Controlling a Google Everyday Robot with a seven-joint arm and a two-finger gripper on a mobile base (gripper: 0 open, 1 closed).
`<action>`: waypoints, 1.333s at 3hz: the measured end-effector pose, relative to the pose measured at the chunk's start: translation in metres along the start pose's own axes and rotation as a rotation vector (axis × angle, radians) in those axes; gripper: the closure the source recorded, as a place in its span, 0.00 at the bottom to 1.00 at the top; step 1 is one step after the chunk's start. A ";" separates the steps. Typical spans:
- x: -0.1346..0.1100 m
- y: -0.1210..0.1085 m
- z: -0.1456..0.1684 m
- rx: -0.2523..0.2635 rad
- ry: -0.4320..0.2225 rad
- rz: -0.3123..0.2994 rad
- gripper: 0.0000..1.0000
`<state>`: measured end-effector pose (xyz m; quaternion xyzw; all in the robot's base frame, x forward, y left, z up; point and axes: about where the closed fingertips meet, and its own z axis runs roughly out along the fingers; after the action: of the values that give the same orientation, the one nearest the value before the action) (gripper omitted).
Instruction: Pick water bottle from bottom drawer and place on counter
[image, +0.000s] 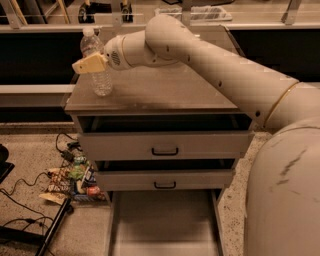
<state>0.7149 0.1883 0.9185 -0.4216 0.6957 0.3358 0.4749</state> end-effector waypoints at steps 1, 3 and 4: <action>0.000 0.001 0.001 -0.002 0.000 0.000 0.00; -0.006 0.000 -0.002 -0.012 0.018 -0.007 0.00; -0.041 -0.030 -0.049 0.013 0.058 -0.080 0.00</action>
Offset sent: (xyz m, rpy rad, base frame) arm -0.0004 0.0012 -0.0004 0.0000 0.0007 0.0019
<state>0.7315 0.1436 0.9709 -0.4556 0.6939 0.2996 0.4703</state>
